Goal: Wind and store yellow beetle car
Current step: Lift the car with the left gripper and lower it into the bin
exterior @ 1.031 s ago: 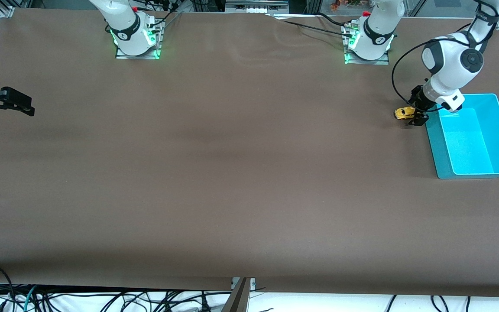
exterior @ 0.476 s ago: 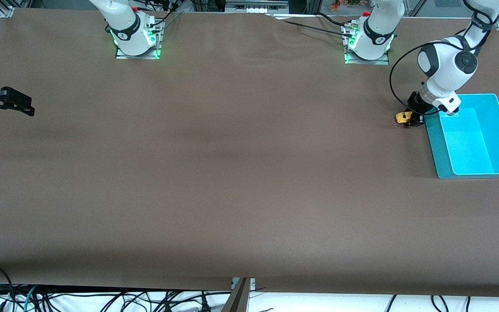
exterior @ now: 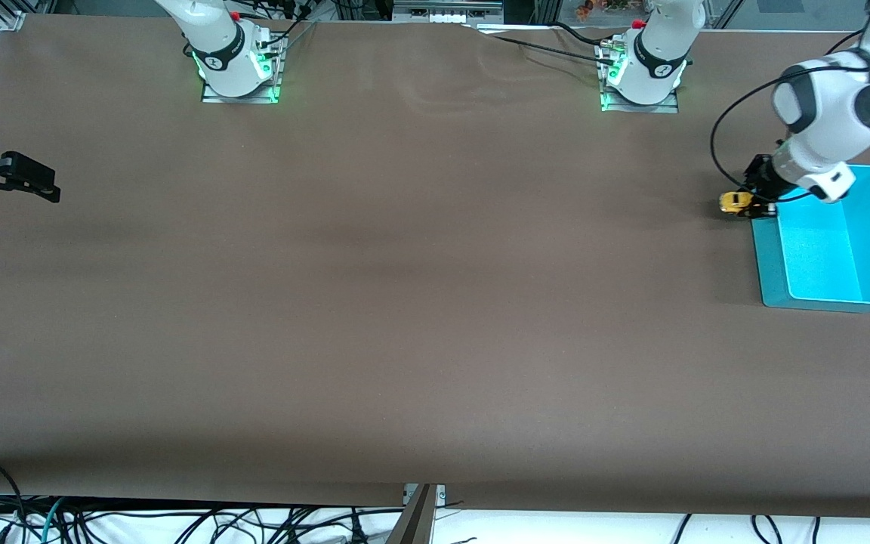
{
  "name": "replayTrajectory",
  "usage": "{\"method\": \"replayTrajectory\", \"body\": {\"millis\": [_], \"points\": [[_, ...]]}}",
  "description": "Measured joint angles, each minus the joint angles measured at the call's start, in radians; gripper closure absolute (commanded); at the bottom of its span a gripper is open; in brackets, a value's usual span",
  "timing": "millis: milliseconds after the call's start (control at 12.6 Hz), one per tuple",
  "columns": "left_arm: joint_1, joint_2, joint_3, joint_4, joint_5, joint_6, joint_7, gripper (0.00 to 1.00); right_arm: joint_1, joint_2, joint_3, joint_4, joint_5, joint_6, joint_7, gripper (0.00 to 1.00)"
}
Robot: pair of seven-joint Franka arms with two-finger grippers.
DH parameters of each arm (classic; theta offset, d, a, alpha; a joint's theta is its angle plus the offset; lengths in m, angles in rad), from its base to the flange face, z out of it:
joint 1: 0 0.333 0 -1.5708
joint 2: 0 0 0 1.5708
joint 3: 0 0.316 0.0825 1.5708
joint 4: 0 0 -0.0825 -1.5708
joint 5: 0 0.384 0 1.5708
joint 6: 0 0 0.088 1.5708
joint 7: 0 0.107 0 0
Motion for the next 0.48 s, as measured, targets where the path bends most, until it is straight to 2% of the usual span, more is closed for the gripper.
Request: {"method": "replayTrajectory", "body": {"millis": [238,476], "points": [[0.008,-0.019,0.004,0.169,0.000,-0.229,0.000,1.00,0.000,0.000,0.000,0.000,0.000,0.000,0.000,0.00],[0.089,-0.011,0.006,0.274,0.002,-0.327,0.100,1.00,0.000,0.000,0.000,0.000,0.000,0.000,0.000,0.00]]}}
